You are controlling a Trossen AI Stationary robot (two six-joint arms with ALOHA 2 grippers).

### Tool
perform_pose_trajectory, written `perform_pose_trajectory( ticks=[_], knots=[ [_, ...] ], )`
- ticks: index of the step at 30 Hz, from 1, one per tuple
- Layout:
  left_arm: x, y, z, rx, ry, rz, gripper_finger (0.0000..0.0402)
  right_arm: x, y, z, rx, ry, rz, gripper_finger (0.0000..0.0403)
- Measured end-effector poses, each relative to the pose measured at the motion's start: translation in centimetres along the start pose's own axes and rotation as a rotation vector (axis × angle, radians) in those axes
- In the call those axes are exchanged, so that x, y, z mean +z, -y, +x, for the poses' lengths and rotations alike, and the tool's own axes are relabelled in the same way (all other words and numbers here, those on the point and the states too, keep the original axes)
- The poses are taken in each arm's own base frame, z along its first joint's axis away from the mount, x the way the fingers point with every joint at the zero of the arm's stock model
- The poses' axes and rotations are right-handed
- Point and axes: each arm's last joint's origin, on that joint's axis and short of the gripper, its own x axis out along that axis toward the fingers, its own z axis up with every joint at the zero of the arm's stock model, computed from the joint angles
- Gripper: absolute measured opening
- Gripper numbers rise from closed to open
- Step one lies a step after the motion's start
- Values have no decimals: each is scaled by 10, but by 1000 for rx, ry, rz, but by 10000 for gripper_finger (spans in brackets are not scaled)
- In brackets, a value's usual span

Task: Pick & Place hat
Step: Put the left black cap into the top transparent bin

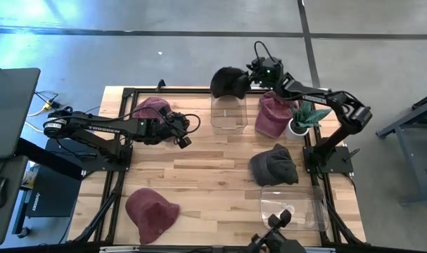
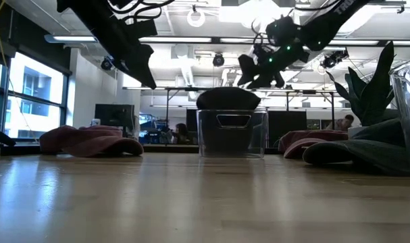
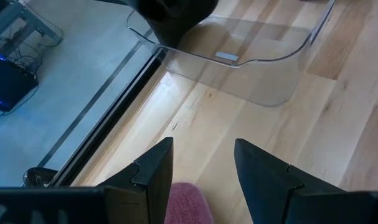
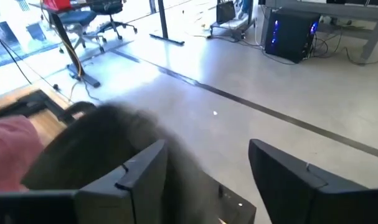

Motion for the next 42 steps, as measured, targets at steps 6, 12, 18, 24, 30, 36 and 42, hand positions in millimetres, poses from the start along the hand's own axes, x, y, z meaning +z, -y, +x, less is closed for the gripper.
perform_pose_trajectory(
  ticks=[6,12,18,24,30,36,42],
  knots=[
    [0,0,0,-6,0,0,163,8,-3,-13,6,0,-17,224],
    [2,2,0,-52,8,-1,163,3,-28,-26,125,-84,-207,202],
    [3,3,0,-78,18,3,163,-7,-69,-51,379,-164,-461,194],
    [5,4,0,-117,33,-8,163,-34,-102,-69,350,-346,-677,231],
    [20,15,14,-48,177,-69,163,-52,-111,-75,32,-339,-604,262],
    [37,11,45,6,326,-126,163,-78,-101,-66,-42,-160,-592,260],
    [46,-30,79,-69,416,-266,163,-83,-69,-55,-128,-105,-506,196]
  ],
)
